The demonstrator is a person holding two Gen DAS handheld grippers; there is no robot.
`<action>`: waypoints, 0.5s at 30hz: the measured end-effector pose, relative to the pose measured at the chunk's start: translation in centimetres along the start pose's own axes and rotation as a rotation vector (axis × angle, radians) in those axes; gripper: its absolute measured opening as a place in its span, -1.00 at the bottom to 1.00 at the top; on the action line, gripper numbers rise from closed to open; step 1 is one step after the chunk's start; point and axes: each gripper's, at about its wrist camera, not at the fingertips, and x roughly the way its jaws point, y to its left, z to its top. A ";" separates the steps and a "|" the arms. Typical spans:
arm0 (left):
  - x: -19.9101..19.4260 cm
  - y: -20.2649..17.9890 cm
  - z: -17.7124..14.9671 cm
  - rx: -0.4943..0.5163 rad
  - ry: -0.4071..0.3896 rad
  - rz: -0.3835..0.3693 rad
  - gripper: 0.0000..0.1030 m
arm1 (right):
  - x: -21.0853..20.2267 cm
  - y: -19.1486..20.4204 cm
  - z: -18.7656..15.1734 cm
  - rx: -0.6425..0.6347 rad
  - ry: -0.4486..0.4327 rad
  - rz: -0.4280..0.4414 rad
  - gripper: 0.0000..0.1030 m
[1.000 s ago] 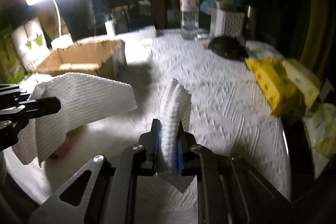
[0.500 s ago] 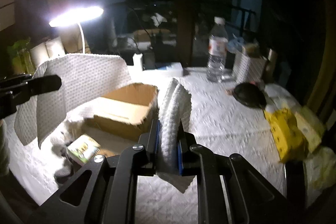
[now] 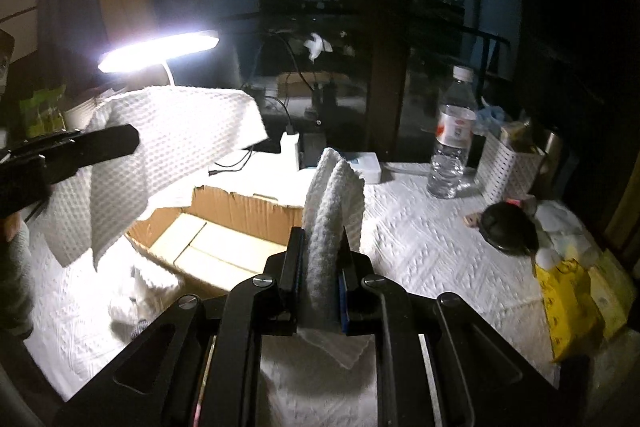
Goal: Organize soft objects
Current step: 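Lift the white towel with both grippers and carry it over the box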
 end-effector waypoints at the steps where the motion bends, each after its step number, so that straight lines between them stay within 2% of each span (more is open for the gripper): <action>1: 0.6 0.2 0.0 0.000 0.002 0.006 -0.80 | 0.4 0.1 0.2 0.000 -0.001 0.007 -0.71; 6: 3.6 1.0 -0.8 -0.007 0.035 0.024 -0.80 | 2.7 0.2 0.7 -0.001 0.018 0.034 -0.71; 15: 9.8 2.2 -2.9 -0.055 0.155 0.017 -0.80 | 7.5 -0.2 0.1 0.025 0.086 0.096 -0.71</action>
